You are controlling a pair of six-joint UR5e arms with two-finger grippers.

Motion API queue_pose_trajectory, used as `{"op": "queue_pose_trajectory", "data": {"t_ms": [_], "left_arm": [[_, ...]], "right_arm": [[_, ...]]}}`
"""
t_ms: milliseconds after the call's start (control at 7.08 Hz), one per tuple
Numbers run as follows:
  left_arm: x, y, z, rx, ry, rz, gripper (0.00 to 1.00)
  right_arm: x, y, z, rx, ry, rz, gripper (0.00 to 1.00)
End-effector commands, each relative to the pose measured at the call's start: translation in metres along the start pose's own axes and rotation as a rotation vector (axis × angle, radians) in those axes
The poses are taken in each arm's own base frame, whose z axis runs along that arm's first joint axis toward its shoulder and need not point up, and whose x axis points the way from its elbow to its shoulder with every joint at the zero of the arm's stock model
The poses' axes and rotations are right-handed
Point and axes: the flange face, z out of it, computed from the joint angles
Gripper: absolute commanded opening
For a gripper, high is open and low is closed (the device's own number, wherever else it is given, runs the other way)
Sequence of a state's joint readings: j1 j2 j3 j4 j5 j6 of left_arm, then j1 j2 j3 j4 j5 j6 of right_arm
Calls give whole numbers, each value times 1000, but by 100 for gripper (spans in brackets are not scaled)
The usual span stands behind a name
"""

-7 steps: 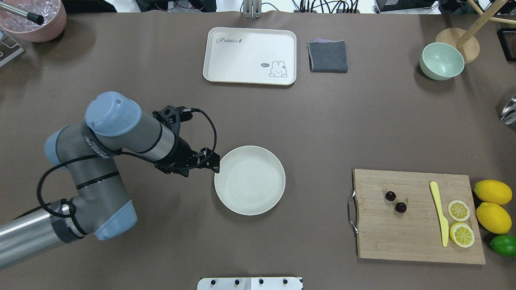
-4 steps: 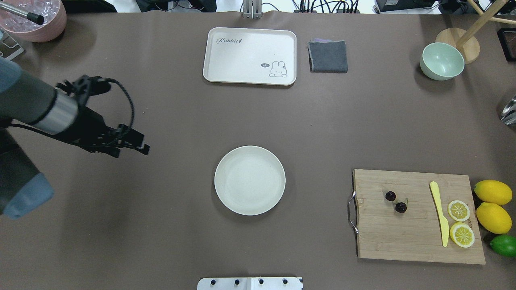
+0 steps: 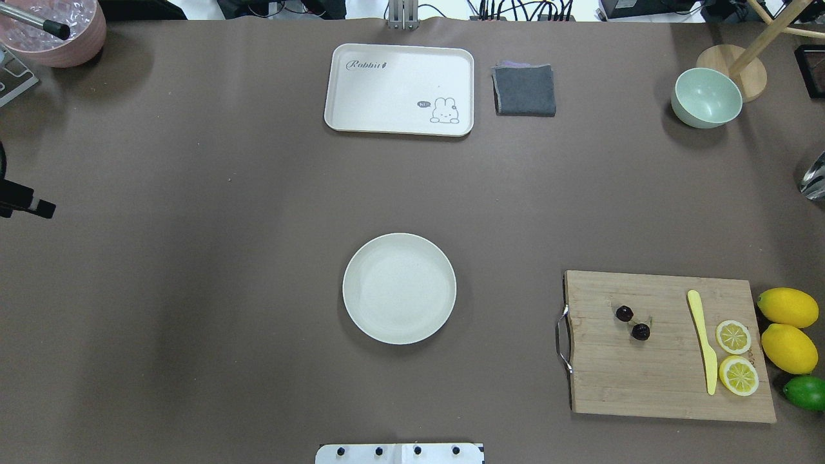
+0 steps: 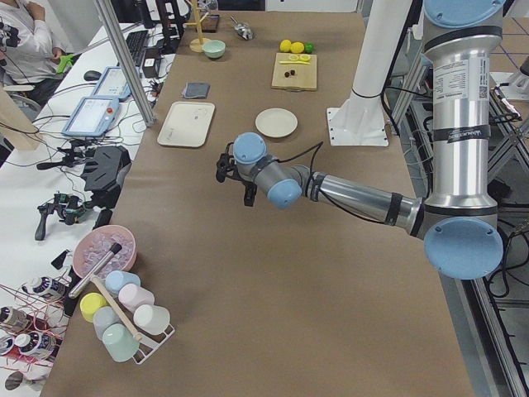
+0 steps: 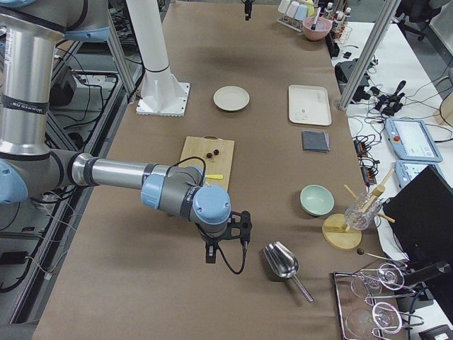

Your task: Place red cherry on plate

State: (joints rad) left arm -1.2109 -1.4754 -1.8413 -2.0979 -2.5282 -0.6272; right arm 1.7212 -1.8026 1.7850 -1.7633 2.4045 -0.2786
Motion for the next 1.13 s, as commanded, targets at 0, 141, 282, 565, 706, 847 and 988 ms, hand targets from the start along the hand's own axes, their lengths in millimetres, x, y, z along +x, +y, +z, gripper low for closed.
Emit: {"op": "queue_pose_trajectory", "data": {"t_ms": [0, 141, 282, 565, 706, 847, 988], "left_arm": [[-39, -3, -14, 21, -15, -22, 97], [-45, -6, -10, 18, -20, -23, 97], [-50, -3, -12, 17, -19, -6, 97], [-53, 1, -9, -22, 23, -17, 97], [-49, 2, -16, -28, 60, -16, 97], [-53, 3, -19, -36, 81, -30, 97], [-55, 3, -17, -47, 79, -43, 97]], "right_arm": [[-14, -4, -14, 22, 16, -18, 100], [-12, -5, -8, 8, 18, -18, 100], [-22, -11, -6, 0, 17, -43, 100], [-23, -10, -6, 1, 4, -20, 100], [-46, -22, -24, 32, 15, -2, 100], [-56, -27, -19, 20, 35, -35, 100], [-66, -20, -32, 43, 48, -52, 100]]}}
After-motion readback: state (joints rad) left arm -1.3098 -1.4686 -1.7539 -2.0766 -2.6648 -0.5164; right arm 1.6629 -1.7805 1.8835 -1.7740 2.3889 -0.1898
